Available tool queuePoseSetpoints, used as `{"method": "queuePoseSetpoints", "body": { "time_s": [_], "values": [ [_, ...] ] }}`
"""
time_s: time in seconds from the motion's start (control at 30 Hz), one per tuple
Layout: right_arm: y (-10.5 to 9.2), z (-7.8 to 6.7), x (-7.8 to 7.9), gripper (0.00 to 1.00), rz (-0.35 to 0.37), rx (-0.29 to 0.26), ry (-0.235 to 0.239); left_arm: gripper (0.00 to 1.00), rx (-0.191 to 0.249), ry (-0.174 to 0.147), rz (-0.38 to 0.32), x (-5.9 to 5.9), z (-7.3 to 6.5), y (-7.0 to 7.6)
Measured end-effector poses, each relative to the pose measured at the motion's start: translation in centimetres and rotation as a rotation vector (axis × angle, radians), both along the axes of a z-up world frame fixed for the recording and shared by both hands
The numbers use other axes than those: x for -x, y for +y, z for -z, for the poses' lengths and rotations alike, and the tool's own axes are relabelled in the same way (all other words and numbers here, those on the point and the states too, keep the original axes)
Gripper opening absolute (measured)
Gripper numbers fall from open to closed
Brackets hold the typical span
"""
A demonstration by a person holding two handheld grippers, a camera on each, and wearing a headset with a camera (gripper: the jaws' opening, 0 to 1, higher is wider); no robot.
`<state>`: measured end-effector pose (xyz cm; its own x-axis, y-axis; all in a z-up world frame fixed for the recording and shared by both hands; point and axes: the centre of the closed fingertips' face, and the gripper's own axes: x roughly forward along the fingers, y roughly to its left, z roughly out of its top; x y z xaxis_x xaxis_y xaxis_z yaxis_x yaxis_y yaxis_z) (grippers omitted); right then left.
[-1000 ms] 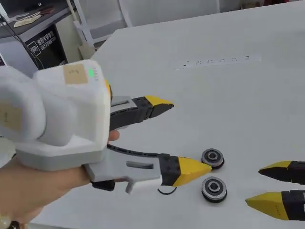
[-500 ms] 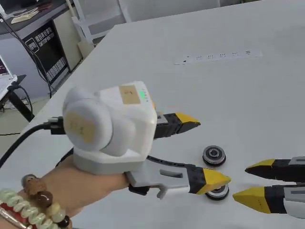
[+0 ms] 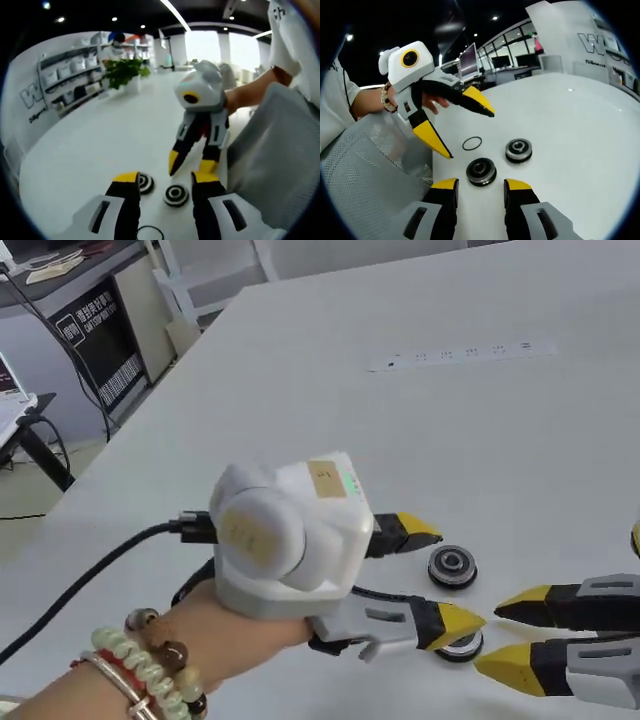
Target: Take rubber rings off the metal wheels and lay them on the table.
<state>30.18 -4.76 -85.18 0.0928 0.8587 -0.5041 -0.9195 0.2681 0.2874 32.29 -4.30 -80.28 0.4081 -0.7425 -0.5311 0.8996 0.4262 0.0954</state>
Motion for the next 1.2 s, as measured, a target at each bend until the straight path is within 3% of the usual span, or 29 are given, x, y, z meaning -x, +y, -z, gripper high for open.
{"method": "queuePoseSetpoints", "body": {
  "time_s": [0.07, 0.17, 0.33, 0.63, 1.07, 1.2],
  "values": [
    [0.0, 0.3, 0.0, 0.32, -0.007, 0.011, -0.011, 0.36, -0.002, 0.037, -0.002, 0.4, 1.1, -0.1],
    [-0.1, 0.7, -0.1, 0.3, -0.015, 0.036, -0.026, 0.34, -0.023, 0.041, 0.011, 0.7, 2.0, -0.2],
    [0.0, 0.9, 0.1, 0.29, -0.032, 0.042, -0.027, 0.31, -0.021, 0.069, -0.01, 0.5, 2.8, 0.3],
    [0.4, 1.3, -0.1, 0.26, -0.052, 0.05, -0.049, 0.24, -0.004, 0.091, -0.032, 0.4, 3.3, 0.3],
    [0.5, 1.3, -0.3, 0.18, -0.058, 0.048, -0.085, 0.19, -0.042, 0.118, -0.041, 0.7, 4.5, 0.5],
    [0.5, 1.3, -0.3, 0.17, -0.056, 0.047, -0.086, 0.17, -0.033, 0.131, -0.045, 0.8, 4.6, 0.5]
  ]
}}
